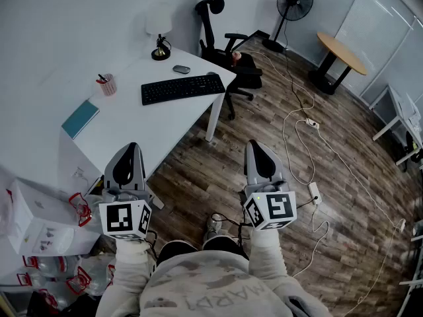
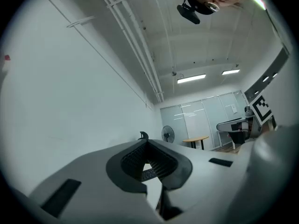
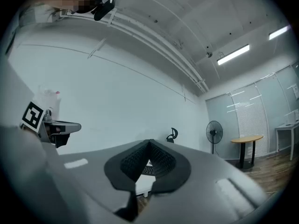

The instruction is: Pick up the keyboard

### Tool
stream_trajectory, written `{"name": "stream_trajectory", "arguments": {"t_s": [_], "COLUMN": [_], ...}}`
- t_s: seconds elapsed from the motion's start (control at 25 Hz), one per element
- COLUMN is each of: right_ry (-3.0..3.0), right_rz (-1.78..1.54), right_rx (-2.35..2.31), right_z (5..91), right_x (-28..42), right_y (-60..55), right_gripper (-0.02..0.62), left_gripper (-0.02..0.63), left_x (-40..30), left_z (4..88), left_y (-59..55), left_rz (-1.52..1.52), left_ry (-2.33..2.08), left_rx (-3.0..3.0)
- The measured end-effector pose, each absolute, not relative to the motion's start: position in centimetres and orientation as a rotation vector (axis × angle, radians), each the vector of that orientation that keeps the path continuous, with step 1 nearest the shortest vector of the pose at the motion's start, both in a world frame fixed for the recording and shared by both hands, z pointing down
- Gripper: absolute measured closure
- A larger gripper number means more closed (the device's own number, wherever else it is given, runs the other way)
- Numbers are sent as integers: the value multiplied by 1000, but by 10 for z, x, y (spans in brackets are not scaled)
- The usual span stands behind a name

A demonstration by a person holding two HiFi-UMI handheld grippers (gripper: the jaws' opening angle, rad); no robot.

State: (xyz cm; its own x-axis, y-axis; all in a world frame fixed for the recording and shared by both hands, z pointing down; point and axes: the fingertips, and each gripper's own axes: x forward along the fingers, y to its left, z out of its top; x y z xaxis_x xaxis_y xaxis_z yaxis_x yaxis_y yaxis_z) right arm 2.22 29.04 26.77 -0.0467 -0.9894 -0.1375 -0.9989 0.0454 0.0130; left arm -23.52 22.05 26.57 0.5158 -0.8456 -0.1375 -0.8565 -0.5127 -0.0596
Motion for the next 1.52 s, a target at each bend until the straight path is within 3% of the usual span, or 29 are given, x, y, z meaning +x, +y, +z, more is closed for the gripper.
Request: {"name": "stream_trajectory", "arguments": {"t_s": [0.96,1.52], "right_ry": [2170,2256], "right_rz": [182,204], "right_rx": [-2108,-2000], "right_z": [274,272], "right_x": [13,56], "right_y": [279,151], "right_gripper": [586,586], "left_gripper": [600,600], "left_x": [-245,-202], "left_z": [270,267], "left_y": [206,100], "left_rz": [139,115], "left_ry": [1454,1530], "left_rx": [-2624,-2562]}}
